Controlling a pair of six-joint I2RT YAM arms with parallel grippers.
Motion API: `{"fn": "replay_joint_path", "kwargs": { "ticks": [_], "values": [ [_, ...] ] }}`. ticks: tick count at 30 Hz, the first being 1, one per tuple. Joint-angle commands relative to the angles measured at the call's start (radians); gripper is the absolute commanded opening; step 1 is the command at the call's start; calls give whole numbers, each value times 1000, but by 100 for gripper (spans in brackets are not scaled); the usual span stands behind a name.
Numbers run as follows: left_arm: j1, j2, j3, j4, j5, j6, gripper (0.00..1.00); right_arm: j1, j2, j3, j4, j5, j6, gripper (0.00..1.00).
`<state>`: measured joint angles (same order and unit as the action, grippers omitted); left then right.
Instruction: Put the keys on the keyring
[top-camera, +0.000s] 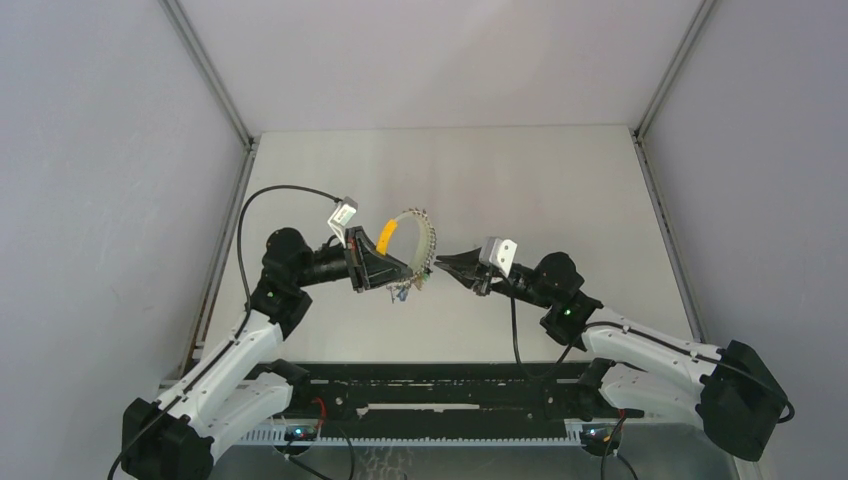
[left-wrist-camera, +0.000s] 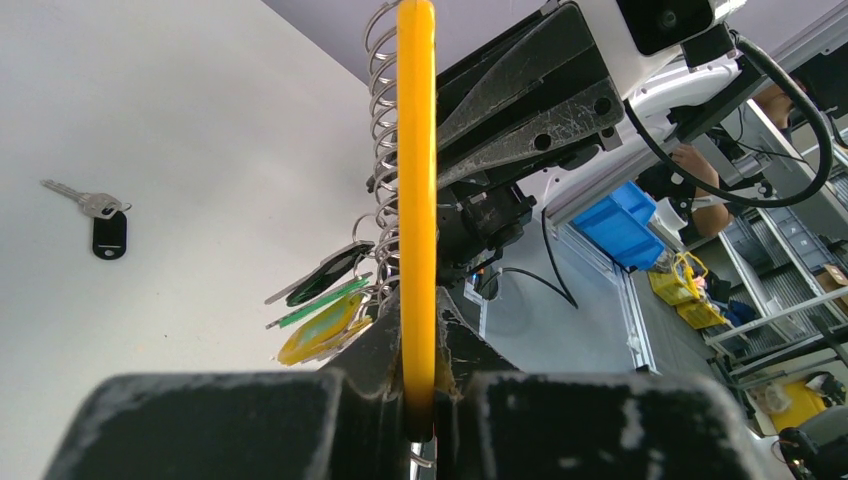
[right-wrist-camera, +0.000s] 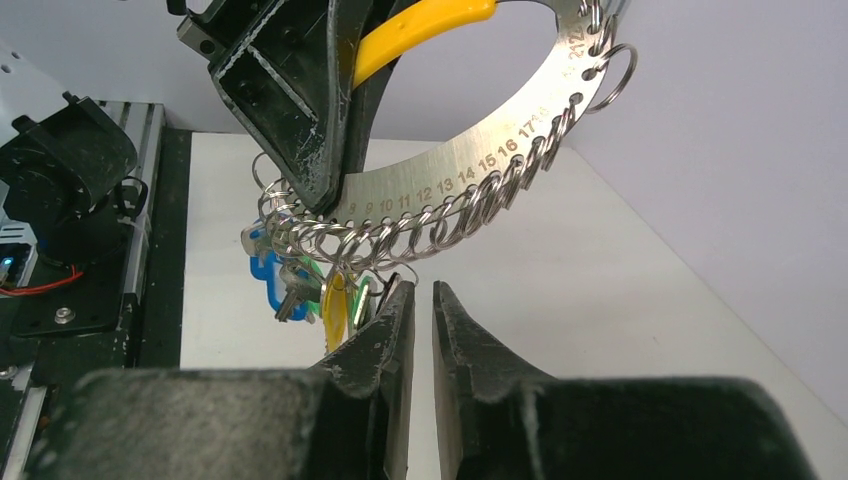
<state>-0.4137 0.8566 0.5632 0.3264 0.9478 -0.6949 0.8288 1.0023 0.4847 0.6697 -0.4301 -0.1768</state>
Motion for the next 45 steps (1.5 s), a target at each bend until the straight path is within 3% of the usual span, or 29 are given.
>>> {"fn": "replay_joint_path", "kwargs": {
  "ticks": [1, 19, 33, 45],
  "values": [
    [6, -12, 51, 46, 19, 17, 0, 16, -11, 2, 54, 13, -11, 11],
    [6, -4, 43, 73, 19, 1, 0, 32, -9, 2, 76, 28, 7, 20],
    [5, -4, 29, 98, 13, -17, 0, 55, 5, 14, 75, 49, -1, 12],
    [-2, -5, 24, 102, 20, -20, 0, 67, 3, 15, 89, 87, 2, 14]
  ]
}}
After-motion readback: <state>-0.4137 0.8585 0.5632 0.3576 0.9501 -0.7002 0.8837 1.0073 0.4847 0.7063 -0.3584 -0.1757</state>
